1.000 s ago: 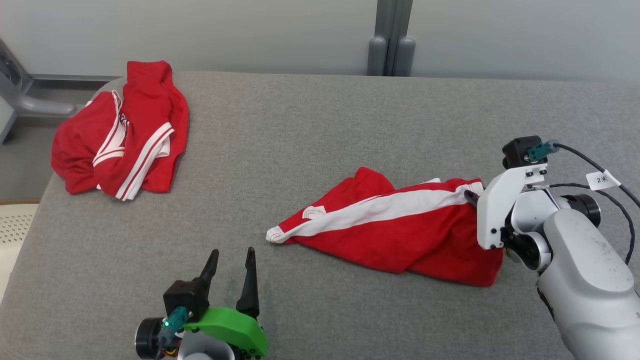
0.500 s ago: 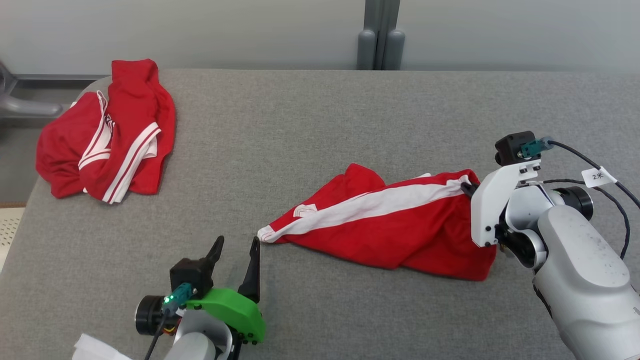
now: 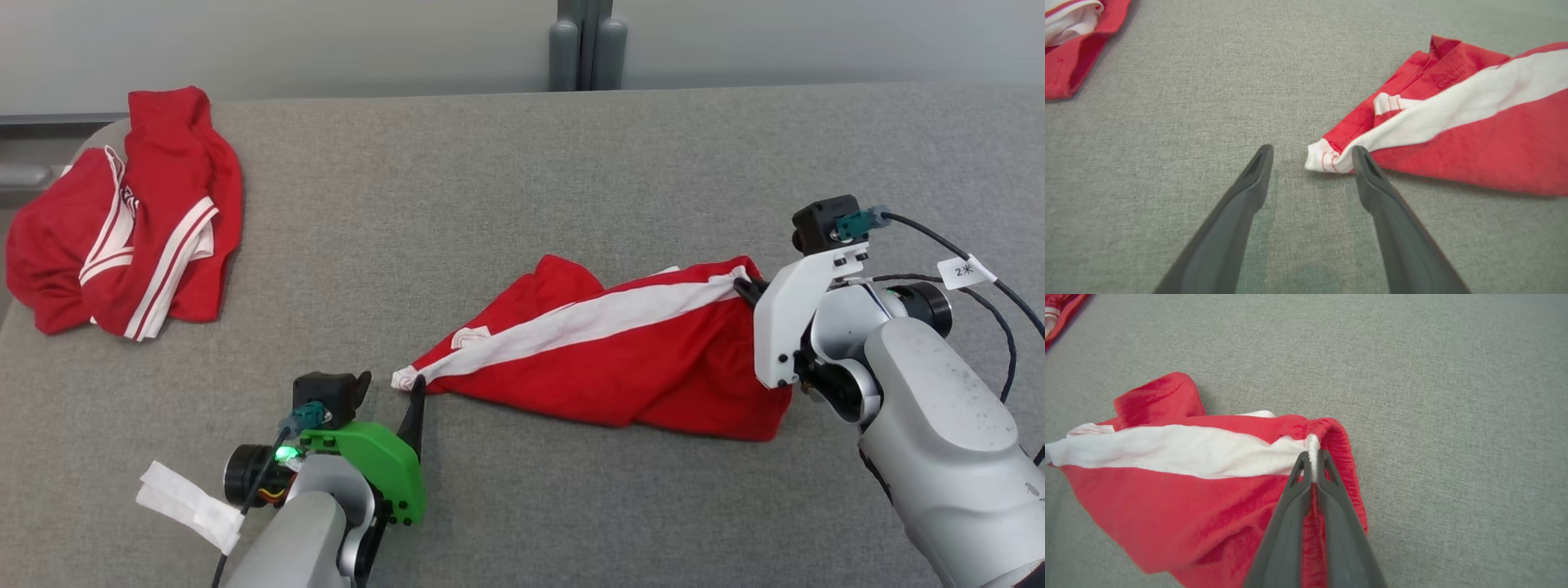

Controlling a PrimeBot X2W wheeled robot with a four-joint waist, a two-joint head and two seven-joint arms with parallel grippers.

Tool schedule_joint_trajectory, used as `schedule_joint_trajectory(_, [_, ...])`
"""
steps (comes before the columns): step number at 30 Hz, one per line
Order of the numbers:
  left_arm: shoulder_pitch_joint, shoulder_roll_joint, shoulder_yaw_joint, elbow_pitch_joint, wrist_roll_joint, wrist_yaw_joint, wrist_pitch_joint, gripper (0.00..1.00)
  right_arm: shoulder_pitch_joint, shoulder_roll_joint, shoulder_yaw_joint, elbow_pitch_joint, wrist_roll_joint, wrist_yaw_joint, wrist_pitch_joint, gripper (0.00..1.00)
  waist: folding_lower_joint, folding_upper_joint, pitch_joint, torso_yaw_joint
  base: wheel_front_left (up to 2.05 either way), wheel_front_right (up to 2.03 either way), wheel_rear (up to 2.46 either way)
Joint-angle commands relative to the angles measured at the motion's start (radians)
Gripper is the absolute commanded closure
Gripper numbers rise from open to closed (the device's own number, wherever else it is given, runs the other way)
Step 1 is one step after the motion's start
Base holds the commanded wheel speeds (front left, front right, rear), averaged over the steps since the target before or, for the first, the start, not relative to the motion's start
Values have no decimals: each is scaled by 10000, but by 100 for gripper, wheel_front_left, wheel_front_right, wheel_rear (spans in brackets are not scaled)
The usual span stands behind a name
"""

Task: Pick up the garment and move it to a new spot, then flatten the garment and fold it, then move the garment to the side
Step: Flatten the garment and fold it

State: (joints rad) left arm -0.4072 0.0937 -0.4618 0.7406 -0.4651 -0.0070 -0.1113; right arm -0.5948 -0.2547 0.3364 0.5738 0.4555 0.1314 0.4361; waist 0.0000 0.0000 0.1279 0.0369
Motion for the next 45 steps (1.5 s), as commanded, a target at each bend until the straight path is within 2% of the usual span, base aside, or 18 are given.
schedule_joint_trajectory(1, [-267,-18,21,204,-75,-48,-82,0,-153,22,42,-7,65,-14,-66,100,0,0,111,-112,0,0,0])
schedule_joint_trajectory(5, [-598,-125,-26,775,-170,-184,-254,0,-286,37,151,4,126,-14,-100,100,0,0,212,-216,0,0,0])
schedule_joint_trajectory(6, [-666,-147,-35,889,-179,-196,-306,7,-302,36,164,13,144,-12,-113,100,0,0,225,-231,0,0,0])
schedule_joint_trajectory(7, [-723,-174,-57,1035,-234,-225,-284,24,-313,41,180,27,169,-14,-119,100,0,0,236,-246,0,0,0])
schedule_joint_trajectory(8, [-768,-201,-82,1149,-257,-262,-263,53,-308,46,191,41,187,-14,-134,100,0,0,244,-257,0,0,0])
schedule_joint_trajectory(10, [-872,-260,-142,1344,-305,-327,-278,72,-324,62,217,69,207,-14,-156,100,0,0,256,-277,0,0,0])
schedule_joint_trajectory(12, [-952,-290,-160,1446,-364,-365,-354,100,-346,66,219,86,254,-14,-213,100,0,0,255,-280,0,0,0])
schedule_joint_trajectory(18, [-1176,-324,-297,1468,-311,-402,-953,100,-296,59,171,85,322,-14,-520,100,0,0,164,-232,0,0,0])
schedule_joint_trajectory(23, [-1339,-255,-195,1035,-214,-281,-1359,100,-222,-6,-28,-151,195,-14,-1261,100,0,0,-86,-228,0,0,0])
schedule_joint_trajectory(30, [-1317,317,32,-1018,398,110,-1549,100,-7,-40,-659,-1154,-281,-14,-2152,100,0,0,-819,-371,0,0,0])
schedule_joint_trajectory(35, [-764,810,347,-3384,684,391,-1541,100,546,35,-1086,-2939,-299,-12,-2021,100,0,0,-1474,-552,0,0,0])
schedule_joint_trajectory(38, [-385,1199,545,-4959,737,639,-1471,100,1074,-15,-1385,-4440,-326,-14,-1711,100,0,0,-1689,-702,0,0,0])
schedule_joint_trajectory(45, [680,2006,1076,-8489,469,1258,-530,100,2348,231,-2092,-7860,-254,-12,-673,100,0,0,-1871,-1037,0,0,0])
